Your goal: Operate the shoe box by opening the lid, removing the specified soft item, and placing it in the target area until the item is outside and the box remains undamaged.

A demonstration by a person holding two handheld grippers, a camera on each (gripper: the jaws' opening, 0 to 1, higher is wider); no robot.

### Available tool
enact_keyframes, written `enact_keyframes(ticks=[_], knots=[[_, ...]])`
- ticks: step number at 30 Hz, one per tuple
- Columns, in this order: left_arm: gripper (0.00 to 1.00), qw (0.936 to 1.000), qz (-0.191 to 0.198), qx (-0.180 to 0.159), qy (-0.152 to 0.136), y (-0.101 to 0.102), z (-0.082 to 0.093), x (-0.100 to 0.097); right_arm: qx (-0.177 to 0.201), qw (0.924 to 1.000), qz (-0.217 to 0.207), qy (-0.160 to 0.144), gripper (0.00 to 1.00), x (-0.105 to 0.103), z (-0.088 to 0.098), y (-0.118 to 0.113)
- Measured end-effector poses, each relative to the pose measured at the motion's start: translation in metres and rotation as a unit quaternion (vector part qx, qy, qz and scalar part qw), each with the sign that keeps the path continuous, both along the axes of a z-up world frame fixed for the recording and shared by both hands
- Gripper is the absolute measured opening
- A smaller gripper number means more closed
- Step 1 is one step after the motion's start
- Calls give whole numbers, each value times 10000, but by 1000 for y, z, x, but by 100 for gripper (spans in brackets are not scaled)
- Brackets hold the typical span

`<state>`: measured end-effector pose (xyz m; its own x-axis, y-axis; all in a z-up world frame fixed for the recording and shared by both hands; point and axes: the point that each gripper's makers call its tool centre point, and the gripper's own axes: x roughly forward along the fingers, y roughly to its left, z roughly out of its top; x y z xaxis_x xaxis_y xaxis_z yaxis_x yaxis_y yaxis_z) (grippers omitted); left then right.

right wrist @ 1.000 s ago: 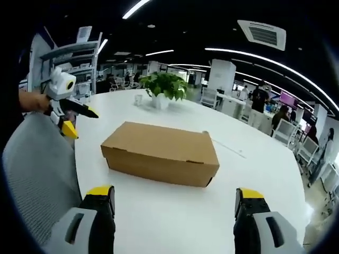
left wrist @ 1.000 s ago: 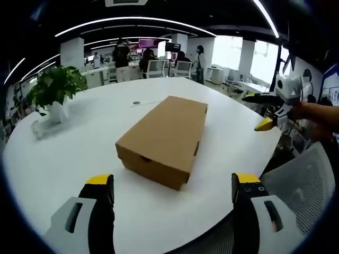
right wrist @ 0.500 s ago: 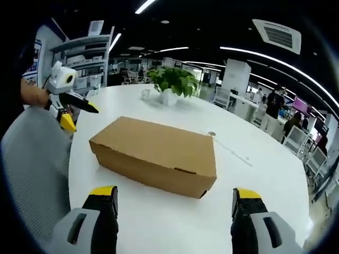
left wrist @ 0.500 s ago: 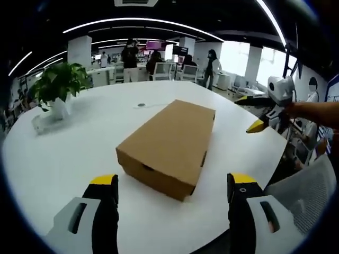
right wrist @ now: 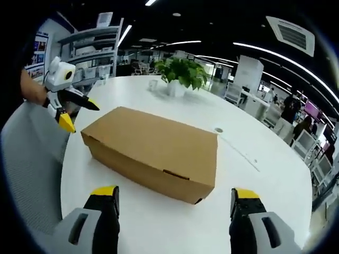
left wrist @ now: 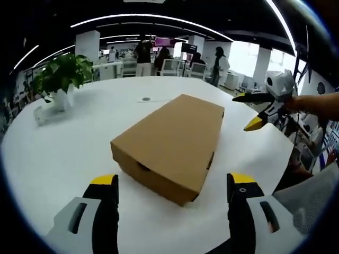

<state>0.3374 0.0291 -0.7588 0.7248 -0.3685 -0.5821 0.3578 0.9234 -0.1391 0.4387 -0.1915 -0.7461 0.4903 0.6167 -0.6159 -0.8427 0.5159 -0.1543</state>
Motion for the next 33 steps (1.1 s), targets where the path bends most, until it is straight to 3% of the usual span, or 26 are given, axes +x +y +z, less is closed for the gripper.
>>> enact_keyframes(ticks=[4, 16, 24, 29, 33], knots=[[86, 9997, 55, 154, 171, 1, -13, 3, -23, 10000, -7, 51, 84, 11, -5, 0], [82, 9993, 192, 107, 296, -7, -31, 15, -207, 9993, 291, 123, 73, 28, -19, 15], [80, 9990, 265, 40, 365, -7, -37, 21, -154, 9990, 262, 316, 66, 41, -26, 20], [73, 9991, 121, 12, 414, -15, -38, 19, -155, 9976, 524, 435, 62, 36, -29, 25], [73, 9989, 128, 52, 446, -15, -39, 20, -117, 9975, 538, 453, 60, 35, -30, 25]])
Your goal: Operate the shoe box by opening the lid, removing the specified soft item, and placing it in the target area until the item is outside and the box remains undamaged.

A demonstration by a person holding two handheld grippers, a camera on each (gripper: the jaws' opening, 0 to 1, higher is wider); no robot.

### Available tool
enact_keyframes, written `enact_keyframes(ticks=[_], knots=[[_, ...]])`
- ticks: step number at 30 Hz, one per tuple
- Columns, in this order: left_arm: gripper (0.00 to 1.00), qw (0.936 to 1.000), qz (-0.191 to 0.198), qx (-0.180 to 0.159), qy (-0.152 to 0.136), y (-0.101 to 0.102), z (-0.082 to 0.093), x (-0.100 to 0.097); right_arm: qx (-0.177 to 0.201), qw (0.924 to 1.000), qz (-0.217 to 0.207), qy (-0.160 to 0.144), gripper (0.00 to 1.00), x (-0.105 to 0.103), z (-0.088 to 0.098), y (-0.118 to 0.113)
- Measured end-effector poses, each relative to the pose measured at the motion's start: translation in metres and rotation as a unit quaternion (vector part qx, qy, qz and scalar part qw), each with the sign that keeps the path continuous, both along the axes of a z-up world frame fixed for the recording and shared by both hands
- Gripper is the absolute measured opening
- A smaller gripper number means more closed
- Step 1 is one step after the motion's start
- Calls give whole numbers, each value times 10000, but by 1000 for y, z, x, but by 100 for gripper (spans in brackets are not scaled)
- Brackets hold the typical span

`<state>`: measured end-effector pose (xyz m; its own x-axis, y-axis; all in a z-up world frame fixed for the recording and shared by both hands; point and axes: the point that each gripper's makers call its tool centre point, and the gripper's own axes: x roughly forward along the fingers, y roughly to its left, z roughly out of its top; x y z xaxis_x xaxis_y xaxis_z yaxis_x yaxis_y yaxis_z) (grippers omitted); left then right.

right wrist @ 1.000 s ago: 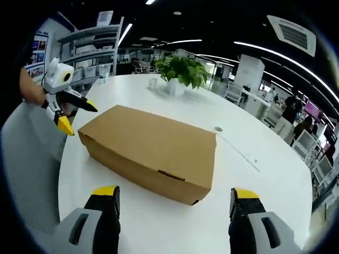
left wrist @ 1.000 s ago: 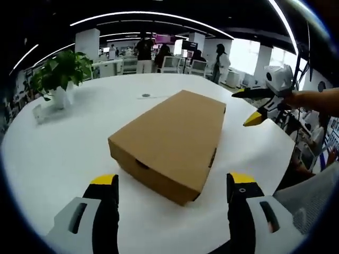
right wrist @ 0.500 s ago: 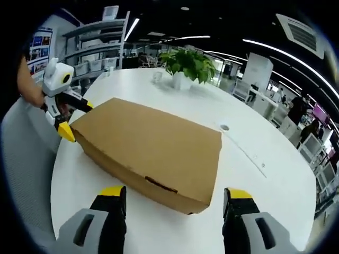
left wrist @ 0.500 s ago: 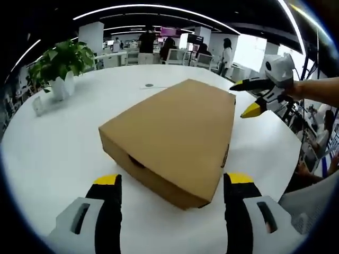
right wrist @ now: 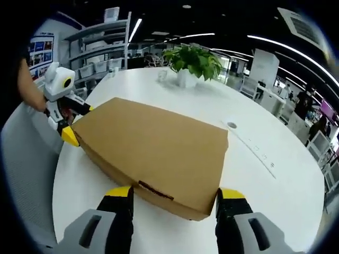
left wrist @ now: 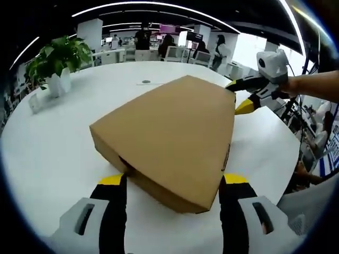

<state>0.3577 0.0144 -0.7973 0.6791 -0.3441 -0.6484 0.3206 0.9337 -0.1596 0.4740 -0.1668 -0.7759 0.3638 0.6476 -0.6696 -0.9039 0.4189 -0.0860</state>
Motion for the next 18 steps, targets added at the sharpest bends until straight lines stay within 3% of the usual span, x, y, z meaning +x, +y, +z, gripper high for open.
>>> enact_keyframes(ticks=[8, 18], knots=[[69, 10000, -23, -24, 54, -1, -2, 0, 23, 9999, -93, 39, 60, 0, 0, -1], [68, 9995, -267, 129, 121, 13, -3, 2, 243, 9990, -360, 49, 59, -6, -1, 4]])
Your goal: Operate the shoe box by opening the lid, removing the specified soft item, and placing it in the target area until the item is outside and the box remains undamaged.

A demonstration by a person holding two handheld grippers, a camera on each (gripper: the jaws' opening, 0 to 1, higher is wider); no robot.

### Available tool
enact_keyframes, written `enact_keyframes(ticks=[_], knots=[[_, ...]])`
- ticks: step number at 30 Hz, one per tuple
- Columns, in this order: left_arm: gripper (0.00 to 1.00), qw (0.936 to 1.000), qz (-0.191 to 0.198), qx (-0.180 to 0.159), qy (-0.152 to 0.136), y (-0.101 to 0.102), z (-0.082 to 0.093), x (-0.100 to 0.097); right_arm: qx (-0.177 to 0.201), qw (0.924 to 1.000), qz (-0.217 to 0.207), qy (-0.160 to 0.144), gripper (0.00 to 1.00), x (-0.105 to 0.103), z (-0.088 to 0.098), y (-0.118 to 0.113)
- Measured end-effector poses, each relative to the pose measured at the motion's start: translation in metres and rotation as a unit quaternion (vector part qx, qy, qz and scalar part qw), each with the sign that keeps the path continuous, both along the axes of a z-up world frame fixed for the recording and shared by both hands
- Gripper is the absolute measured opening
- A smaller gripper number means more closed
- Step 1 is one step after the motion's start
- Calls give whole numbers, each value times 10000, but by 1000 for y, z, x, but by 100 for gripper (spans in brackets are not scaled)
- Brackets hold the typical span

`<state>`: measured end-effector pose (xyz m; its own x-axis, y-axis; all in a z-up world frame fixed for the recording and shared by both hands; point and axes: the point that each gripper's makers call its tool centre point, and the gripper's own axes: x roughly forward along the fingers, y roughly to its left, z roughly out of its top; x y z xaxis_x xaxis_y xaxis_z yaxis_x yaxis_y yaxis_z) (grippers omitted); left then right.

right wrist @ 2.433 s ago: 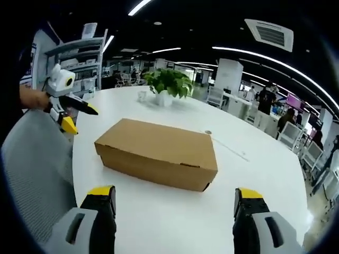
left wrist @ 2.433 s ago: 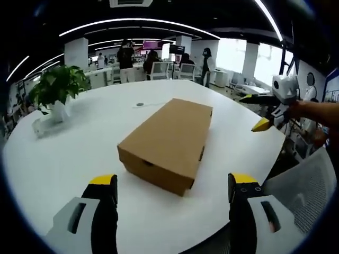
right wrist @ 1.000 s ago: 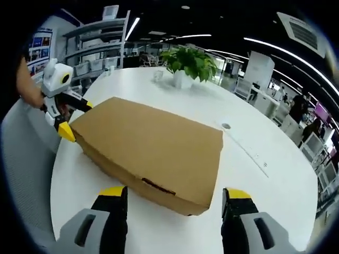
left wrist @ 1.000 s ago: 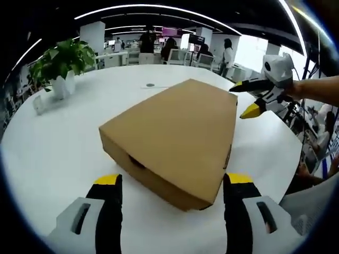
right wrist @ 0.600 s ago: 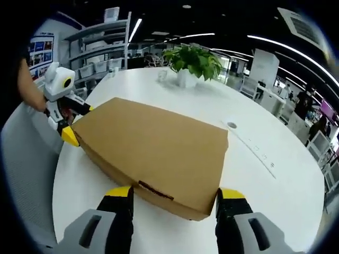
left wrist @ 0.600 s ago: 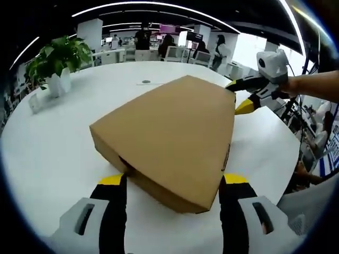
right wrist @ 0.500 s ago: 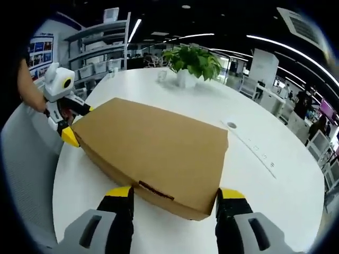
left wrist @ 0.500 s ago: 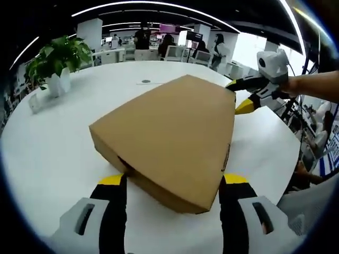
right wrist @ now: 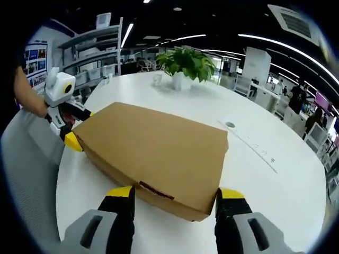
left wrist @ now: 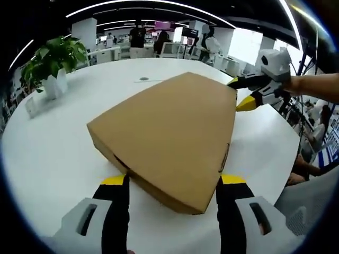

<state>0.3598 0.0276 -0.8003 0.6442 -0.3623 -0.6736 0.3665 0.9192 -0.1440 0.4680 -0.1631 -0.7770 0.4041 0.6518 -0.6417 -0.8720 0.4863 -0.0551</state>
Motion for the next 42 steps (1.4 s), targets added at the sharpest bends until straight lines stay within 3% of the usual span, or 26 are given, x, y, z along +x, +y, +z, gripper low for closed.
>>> enact_keyframes(ticks=[9, 19, 42], knots=[[67, 9997, -239, 93, 61, 16, 0, 0, 157, 9994, -288, -56, 59, -12, 1, 12], [64, 9999, -100, 141, 1, 46, 5, -4, 390, 9977, -545, -124, 56, -26, 2, 34], [63, 9951, -940, 255, 173, 78, 3, 5, 518, 9908, -1249, -80, 53, -52, 4, 56]])
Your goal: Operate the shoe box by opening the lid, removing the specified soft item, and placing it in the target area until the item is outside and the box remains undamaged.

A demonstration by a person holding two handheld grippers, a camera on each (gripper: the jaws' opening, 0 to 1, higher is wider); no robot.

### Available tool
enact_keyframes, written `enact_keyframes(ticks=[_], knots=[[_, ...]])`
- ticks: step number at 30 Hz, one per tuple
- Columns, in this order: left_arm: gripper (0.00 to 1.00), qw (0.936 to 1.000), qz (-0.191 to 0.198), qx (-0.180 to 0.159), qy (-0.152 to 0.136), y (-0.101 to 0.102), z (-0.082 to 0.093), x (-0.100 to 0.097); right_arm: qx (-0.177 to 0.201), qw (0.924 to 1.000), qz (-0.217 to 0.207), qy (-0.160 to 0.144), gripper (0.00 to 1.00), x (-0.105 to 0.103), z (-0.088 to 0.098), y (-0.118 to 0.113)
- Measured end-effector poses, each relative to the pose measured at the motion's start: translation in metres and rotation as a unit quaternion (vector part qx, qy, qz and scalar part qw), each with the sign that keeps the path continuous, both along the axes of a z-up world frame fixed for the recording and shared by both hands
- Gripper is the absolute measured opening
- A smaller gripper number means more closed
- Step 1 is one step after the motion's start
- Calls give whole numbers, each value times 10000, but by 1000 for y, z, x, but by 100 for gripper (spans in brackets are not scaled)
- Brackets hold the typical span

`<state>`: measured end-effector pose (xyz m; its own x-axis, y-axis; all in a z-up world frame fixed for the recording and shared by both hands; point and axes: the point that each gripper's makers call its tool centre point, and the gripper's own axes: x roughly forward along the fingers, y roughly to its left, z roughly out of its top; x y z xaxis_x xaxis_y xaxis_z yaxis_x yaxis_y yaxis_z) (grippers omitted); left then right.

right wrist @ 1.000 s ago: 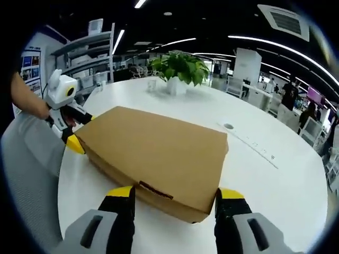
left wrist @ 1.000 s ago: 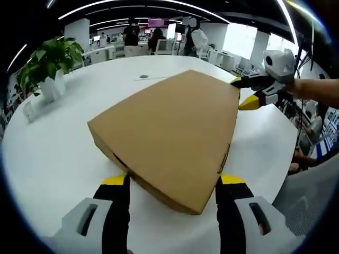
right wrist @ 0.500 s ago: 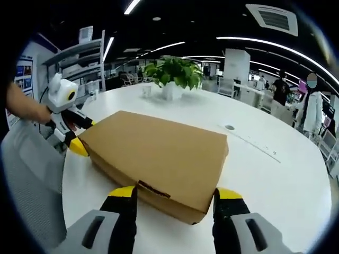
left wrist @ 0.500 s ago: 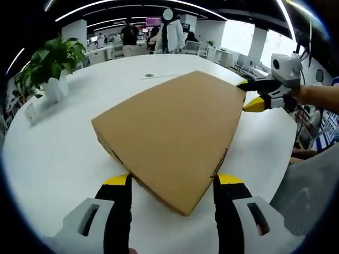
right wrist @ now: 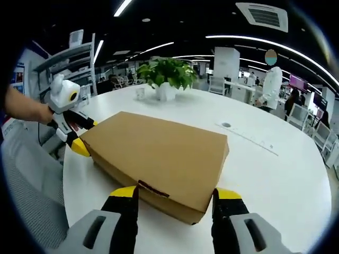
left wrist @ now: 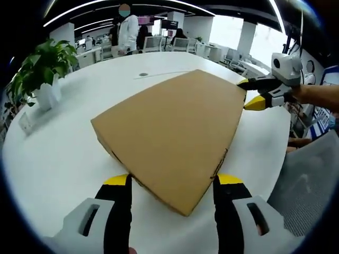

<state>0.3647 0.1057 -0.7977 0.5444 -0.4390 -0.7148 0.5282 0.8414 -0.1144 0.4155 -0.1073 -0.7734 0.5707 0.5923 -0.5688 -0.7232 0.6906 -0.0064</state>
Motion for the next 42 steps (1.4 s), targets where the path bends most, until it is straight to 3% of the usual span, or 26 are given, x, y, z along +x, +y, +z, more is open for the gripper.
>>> enact_keyframes(ticks=[22, 42], knots=[[64, 9957, -862, 297, 191, 48, -3, 2, -117, 9999, -81, 8, 45, -39, -1, 33], [64, 9900, -1259, 552, 333, 73, -3, -1, -184, 9998, 19, -3, 42, -62, -2, 57]])
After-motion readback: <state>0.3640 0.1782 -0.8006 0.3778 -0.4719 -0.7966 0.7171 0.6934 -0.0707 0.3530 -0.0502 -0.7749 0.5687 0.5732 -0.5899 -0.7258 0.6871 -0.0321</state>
